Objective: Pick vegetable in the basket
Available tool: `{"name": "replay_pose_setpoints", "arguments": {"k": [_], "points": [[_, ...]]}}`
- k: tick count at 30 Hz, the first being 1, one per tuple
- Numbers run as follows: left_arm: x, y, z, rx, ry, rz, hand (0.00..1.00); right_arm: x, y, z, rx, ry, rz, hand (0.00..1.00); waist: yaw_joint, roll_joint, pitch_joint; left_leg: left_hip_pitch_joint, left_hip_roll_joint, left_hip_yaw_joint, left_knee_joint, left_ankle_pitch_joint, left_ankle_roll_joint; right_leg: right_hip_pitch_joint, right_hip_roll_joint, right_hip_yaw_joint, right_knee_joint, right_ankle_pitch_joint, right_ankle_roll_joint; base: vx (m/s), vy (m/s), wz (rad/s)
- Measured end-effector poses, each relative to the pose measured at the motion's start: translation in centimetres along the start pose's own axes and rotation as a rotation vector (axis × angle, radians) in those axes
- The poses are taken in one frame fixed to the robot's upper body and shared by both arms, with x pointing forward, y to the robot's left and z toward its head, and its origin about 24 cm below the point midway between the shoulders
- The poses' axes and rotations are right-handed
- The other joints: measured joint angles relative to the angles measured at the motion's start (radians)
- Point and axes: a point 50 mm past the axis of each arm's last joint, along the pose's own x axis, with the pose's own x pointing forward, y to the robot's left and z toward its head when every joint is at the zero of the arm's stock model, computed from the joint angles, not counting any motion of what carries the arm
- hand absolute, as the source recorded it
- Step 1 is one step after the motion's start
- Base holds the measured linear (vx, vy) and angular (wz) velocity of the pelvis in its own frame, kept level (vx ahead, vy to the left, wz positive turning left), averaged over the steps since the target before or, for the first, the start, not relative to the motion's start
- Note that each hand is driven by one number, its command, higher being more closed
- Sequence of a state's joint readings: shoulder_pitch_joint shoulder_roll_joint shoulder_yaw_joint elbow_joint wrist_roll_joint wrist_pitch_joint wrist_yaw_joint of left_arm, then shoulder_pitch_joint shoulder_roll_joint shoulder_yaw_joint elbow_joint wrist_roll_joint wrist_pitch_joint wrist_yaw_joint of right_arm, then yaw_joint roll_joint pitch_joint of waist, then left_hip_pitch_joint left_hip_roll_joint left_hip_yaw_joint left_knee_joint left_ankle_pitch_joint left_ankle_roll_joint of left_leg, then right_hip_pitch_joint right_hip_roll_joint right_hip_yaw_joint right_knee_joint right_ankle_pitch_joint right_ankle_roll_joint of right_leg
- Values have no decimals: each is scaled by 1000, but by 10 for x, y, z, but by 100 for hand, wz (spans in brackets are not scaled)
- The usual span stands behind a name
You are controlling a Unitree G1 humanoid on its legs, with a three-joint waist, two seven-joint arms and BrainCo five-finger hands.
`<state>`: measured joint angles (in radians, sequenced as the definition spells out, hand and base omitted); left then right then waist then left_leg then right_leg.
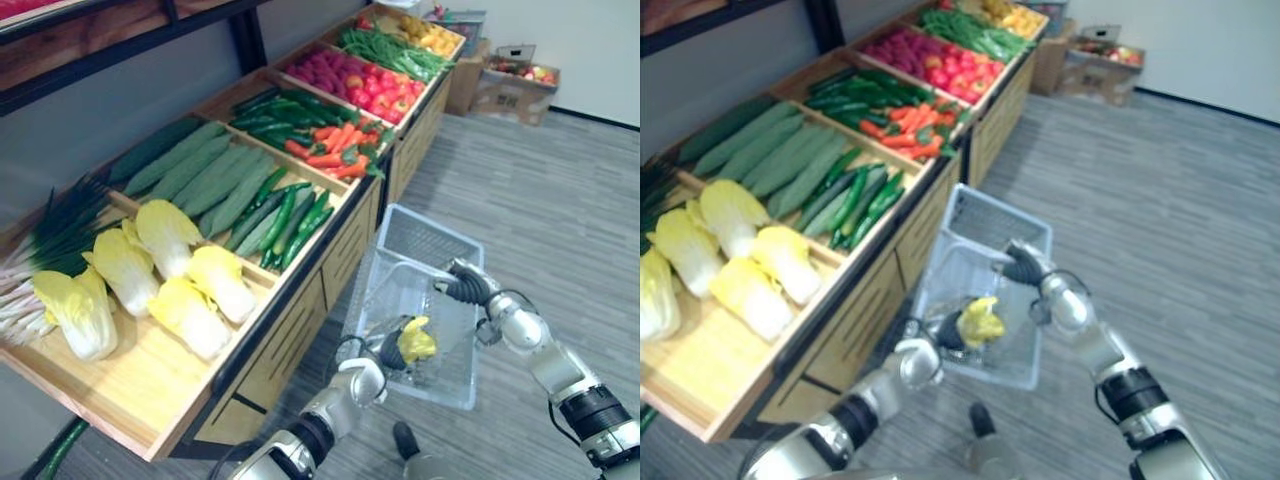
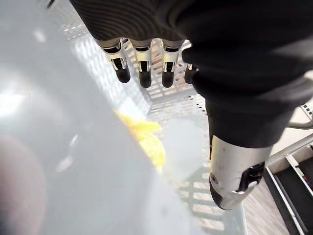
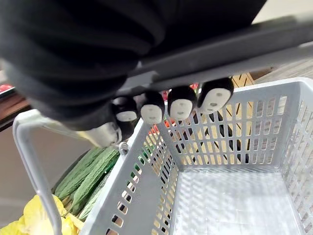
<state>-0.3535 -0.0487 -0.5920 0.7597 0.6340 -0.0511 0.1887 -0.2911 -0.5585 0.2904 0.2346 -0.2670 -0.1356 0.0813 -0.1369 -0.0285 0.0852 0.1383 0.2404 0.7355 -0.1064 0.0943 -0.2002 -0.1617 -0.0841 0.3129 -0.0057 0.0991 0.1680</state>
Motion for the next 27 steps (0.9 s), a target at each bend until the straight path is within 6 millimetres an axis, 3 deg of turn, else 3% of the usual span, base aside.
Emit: {"name": "replay_pose_setpoints", "arguments": {"k": [3, 8, 11, 16, 20, 24, 27], "points": [[1, 8, 9, -4, -36, 23, 0, -8, 4, -20, 57, 88, -21, 100, 1, 0, 0, -17, -2, -41, 0, 2, 3, 11, -14, -37, -4, -2, 1, -14, -8, 37], [-5, 39, 51, -43, -268, 84, 0, -28, 13, -60, 124, 268, -40, 100, 14, 1, -1, -55, -4, -124, 0, 14, 18, 31, -35, -113, -7, -10, 3, -11, -12, 47], [-19, 58, 63, -91, -387, 117, 0, -53, 18, -93, 146, 428, -54, 100, 35, 5, -4, -81, -7, -186, 0, 21, 28, 49, -51, -169, -7, -19, 4, -10, -12, 59], [-56, 78, 49, -183, -458, 66, 0, -101, 33, -140, 269, 725, -136, 100, 60, 11, -9, -120, -13, -287, 0, 35, 45, 82, -70, -267, -9, -30, 0, -1, -8, 53], [-83, 93, 37, -304, -494, 45, 0, -113, 46, -149, 325, 820, -185, 100, 65, 12, -21, -137, -21, -327, 0, 40, 52, 98, -81, -306, -13, -32, 1, -11, 2, 34], [-102, 115, 27, -458, -508, 140, 0, -129, 63, -158, 375, 910, -205, 100, 70, 13, -42, -180, -28, -396, 0, 51, 56, 114, -90, -377, -29, -34, 3, -17, 1, 52], [-117, 124, 9, -551, -459, 229, 0, -153, 71, -168, 415, 1017, -246, 100, 96, 12, -62, -219, -35, -454, 0, 62, 61, 120, -96, -433, -31, -45, 5, -11, 0, 50]]}}
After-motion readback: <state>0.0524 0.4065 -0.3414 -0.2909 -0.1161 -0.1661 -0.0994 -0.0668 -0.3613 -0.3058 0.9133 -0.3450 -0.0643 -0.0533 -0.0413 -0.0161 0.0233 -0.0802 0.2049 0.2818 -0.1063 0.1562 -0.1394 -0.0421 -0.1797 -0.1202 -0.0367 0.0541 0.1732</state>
